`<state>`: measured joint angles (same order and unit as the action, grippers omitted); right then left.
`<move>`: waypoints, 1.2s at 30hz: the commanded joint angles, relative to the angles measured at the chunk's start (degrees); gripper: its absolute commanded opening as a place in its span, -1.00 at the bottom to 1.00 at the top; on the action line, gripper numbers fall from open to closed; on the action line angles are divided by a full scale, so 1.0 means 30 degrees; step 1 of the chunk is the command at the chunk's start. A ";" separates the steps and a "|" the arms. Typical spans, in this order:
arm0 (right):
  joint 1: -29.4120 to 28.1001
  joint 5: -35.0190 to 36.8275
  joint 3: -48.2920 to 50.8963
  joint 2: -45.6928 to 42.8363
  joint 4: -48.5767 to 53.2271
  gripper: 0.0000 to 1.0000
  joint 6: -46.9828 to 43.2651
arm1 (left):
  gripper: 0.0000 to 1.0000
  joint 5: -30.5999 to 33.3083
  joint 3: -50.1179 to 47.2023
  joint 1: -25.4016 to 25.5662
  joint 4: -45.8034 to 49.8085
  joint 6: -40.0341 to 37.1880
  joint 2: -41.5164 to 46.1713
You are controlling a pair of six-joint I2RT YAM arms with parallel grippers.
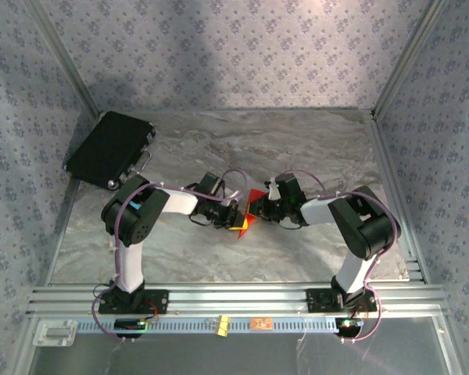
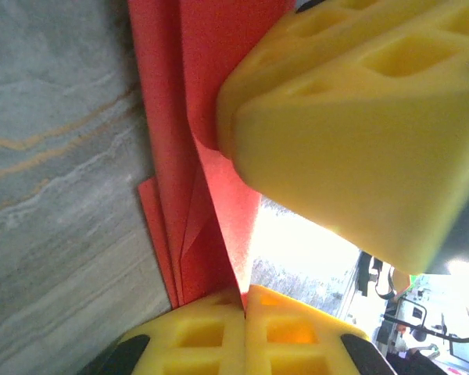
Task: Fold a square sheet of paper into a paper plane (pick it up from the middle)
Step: Fold the wing for the fifth time at the center of the table.
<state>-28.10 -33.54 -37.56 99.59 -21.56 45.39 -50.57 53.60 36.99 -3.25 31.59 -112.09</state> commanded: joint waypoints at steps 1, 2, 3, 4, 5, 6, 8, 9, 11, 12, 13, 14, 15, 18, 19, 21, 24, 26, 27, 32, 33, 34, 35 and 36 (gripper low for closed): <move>0.0150 0.0932 -0.0344 0.0631 0.0800 -0.70 -0.0230 | -1.00 0.1532 -0.0231 -0.0434 0.1894 -0.0393 -0.0897; 0.0166 0.1006 -0.0325 0.0740 0.0879 -0.70 -0.0245 | -1.00 0.1560 -0.0202 -0.0421 0.1980 -0.0445 -0.0897; 0.0121 0.1037 -0.0216 0.0839 0.0838 -0.70 -0.0224 | -1.00 0.1562 -0.0175 -0.0430 0.2047 -0.0481 -0.0874; 0.0115 0.1140 -0.0073 0.0896 0.0856 -0.70 -0.0118 | -0.99 0.1562 -0.0191 -0.0413 0.2105 -0.0555 -0.0832; 0.0129 0.1281 0.0081 0.0951 0.0910 -0.70 -0.0048 | -0.96 0.1617 -0.0185 -0.0422 0.2191 -0.0612 -0.0772; 0.0111 0.1374 0.0209 0.0985 0.0968 -0.70 -0.0012 | -0.90 0.1657 -0.0126 -0.0411 0.2335 -0.0710 -0.0702; 0.0126 0.1506 0.0351 0.1077 0.1131 -0.70 0.0017 | -0.84 0.1454 -0.0001 -0.0340 0.2734 -0.1004 -0.0507; 0.0133 0.1541 0.0420 0.1095 0.1041 -0.70 0.0096 | -0.80 0.1444 0.0007 -0.0320 0.2874 -0.1094 -0.0363; 0.0079 0.1737 0.0481 0.1113 0.1197 -0.70 0.0169 | -0.71 0.1444 0.0101 -0.0165 0.3427 -0.1363 -0.0064; 0.0090 0.1805 0.0452 0.1146 0.1357 -0.71 0.0191 | -0.69 0.1423 0.0174 -0.0087 0.3747 -0.1554 0.0075; 0.0057 0.1898 0.0391 0.1165 0.1560 -0.70 0.0158 | -0.69 0.1442 0.0187 0.0022 0.4024 -0.1743 0.0278; 0.0044 0.1948 0.0374 0.1183 0.1660 -0.71 0.0137 | -0.69 0.1494 0.0153 0.0116 0.4143 -0.1814 0.0438; 0.0040 0.2006 0.0362 0.1169 0.1707 -0.70 0.0146 | -0.72 0.1480 0.0139 0.0179 0.4228 -0.1852 0.0567; -0.0034 0.2228 0.0235 0.1227 0.2184 -0.71 0.0135 | -0.95 0.1239 0.0087 0.0360 0.4420 -0.1975 0.0604; -0.0039 0.2290 0.0224 0.1253 0.2230 -0.70 0.0143 | -1.00 0.1203 0.0068 0.0410 0.4547 -0.2071 0.0557; -0.0116 0.2424 0.0221 0.1227 0.2265 -0.70 0.0213 | -1.00 0.1125 0.0135 0.0506 0.4872 -0.2308 0.0454; -0.0192 0.2620 0.0226 0.1227 0.2441 -0.70 0.0253 | -0.97 0.1313 0.0063 0.0559 0.5213 -0.2445 0.0422; -0.0214 0.2671 0.0197 0.1271 0.2484 -0.71 0.0313 | -0.71 0.1713 -0.0148 0.0545 0.5311 -0.2337 0.0530; -0.0253 0.2741 0.0187 0.1292 0.2524 -0.71 0.0340 | -0.72 0.1795 -0.0222 0.0539 0.5338 -0.2356 0.0589; -0.0360 0.2899 0.0161 0.1315 0.2672 -0.71 0.0418 | -1.00 0.1943 -0.0689 0.0590 0.5334 -0.2299 0.0911; -0.0386 0.2962 0.0153 0.1329 0.2727 -0.71 0.0423 | -1.00 0.1921 -0.0759 0.0606 0.5264 -0.2299 0.0947; -0.0405 0.3002 0.0156 0.1315 0.2776 -0.71 0.0456 | -1.00 0.1929 -0.0788 0.0600 0.5325 -0.2299 0.0923; -0.0390 0.3021 0.0161 0.1341 0.2785 -0.71 0.0481 | -1.00 0.1996 -0.0815 0.0607 0.5438 -0.2328 0.0942; -0.0390 0.3035 0.0143 0.1353 0.2817 -0.71 0.0486 | -0.96 0.2016 -0.0915 0.0595 0.5447 -0.2328 0.0998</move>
<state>-28.93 -31.24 -38.11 100.55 -20.73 46.87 -46.44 53.87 38.26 5.34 25.52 -109.40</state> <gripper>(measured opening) 0.144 0.052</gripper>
